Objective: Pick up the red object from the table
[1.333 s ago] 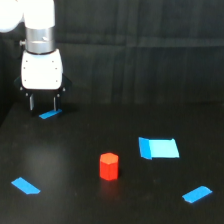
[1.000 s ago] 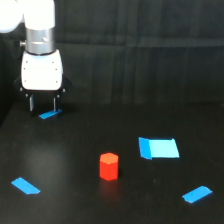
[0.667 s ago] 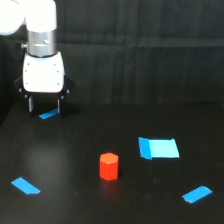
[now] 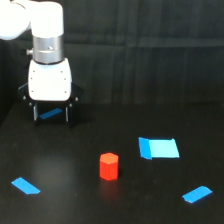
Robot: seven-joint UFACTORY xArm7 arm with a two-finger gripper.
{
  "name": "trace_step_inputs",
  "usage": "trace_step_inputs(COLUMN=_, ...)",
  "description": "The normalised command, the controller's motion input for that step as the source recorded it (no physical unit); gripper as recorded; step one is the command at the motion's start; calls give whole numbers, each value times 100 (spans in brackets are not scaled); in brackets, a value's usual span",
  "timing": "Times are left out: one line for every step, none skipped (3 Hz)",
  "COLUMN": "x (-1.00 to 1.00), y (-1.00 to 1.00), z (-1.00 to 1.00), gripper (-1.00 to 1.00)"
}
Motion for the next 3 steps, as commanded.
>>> trace_step_inputs(x=75, y=-92, z=-27, gripper=100)
trace_step_inputs(x=83, y=-98, z=-36, gripper=100)
trace_step_inputs(x=73, y=-88, z=-33, gripper=98)
